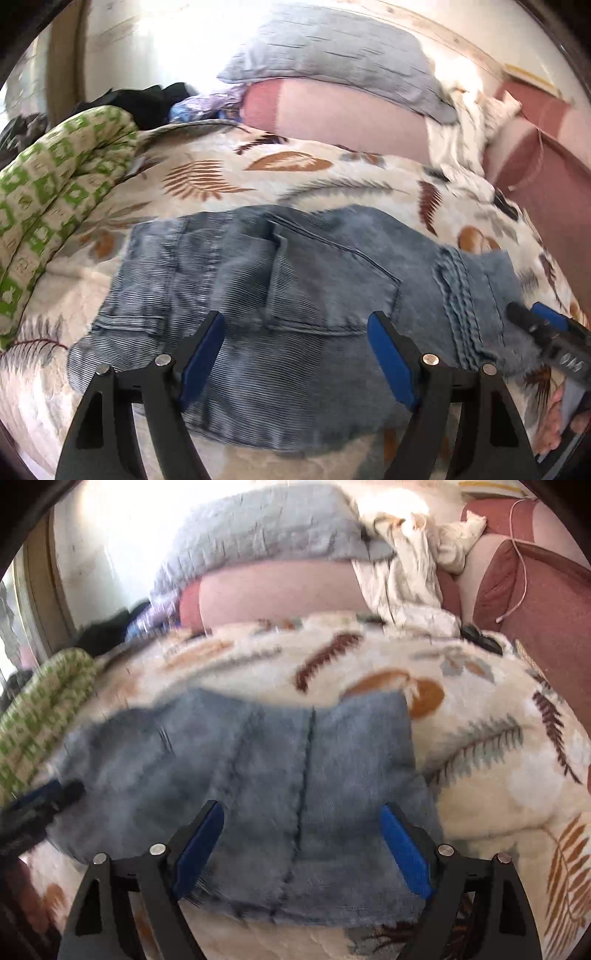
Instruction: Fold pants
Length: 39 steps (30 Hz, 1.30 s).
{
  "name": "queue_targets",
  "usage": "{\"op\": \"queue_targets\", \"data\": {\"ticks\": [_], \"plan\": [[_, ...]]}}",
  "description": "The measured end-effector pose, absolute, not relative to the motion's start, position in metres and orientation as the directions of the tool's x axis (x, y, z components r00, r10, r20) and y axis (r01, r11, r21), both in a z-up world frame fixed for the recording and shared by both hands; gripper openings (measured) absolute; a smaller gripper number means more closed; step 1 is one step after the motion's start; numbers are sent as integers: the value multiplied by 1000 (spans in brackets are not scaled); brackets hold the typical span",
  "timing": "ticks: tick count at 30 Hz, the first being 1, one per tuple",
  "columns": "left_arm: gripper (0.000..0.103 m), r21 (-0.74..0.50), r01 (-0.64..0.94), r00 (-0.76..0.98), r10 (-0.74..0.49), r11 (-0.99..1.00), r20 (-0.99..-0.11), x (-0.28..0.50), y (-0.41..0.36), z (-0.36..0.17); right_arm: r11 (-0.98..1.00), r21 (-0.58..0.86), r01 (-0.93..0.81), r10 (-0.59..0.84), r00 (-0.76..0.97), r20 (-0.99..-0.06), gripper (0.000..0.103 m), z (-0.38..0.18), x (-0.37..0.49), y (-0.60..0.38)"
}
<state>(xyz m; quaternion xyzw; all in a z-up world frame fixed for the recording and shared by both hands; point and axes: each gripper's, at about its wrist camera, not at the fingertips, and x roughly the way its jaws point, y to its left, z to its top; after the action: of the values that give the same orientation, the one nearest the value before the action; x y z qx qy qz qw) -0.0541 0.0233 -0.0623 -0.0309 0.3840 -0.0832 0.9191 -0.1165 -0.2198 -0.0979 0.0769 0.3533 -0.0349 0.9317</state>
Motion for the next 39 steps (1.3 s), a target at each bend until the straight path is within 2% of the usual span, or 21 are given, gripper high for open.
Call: {"op": "queue_targets", "data": {"ticks": [6, 13, 20, 25, 29, 34, 39], "plan": [[80, -157, 83, 670, -172, 984, -722, -46, 35, -66, 988, 134, 73, 34, 748, -663, 89, -79, -84, -218], [80, -142, 30, 650, -127, 989, -749, -41, 41, -73, 987, 140, 77, 54, 662, -747, 89, -103, -34, -221], [81, -116, 17, 635, -100, 993, -766, -38, 40, -81, 985, 151, 87, 64, 626, -777, 89, -119, -14, -222], [86, -78, 36, 633, -83, 996, -769, -37, 34, -86, 987, 135, 83, 62, 584, -810, 94, -132, -5, -219], [93, -38, 67, 626, -72, 997, -777, -36, 28, -93, 997, 67, 48, 27, 573, -819, 100, -139, -3, -208], [94, 32, 90, 633, -32, 995, -774, -40, 20, -96, 997, 62, 55, 17, 601, -799, 101, -136, -7, -207], [94, 42, 79, 648, -20, 996, -761, -48, 27, -88, 984, 175, 43, 99, 682, -725, 101, -111, -25, -212]]}}
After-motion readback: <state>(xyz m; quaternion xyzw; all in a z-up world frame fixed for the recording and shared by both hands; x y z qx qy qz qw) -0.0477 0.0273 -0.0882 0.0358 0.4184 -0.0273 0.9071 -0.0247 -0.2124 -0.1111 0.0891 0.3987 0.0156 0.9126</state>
